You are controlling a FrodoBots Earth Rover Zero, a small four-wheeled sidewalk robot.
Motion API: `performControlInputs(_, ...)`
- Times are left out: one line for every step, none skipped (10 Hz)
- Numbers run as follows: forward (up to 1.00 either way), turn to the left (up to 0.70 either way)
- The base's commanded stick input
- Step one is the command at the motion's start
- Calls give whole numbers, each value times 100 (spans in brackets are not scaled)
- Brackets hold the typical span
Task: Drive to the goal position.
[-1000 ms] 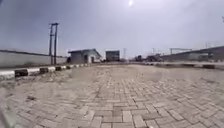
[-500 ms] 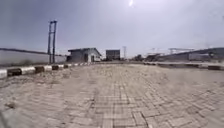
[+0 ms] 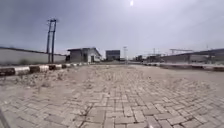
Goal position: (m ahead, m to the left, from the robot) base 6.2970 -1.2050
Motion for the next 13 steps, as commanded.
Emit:
performControlInputs(100, 0)
performControlInputs(100, 0)
performControlInputs(100, 0)
performControlInputs(100, 0)
performControlInputs(100, 0)
performControlInputs(100, 0)
performControlInputs(100, 0)
performControlInputs(100, 0)
performControlInputs(100, 0)
performControlInputs(100, 0)
performControlInputs(100, 0)
performControlInputs(100, 0)
performControlInputs(100, 0)
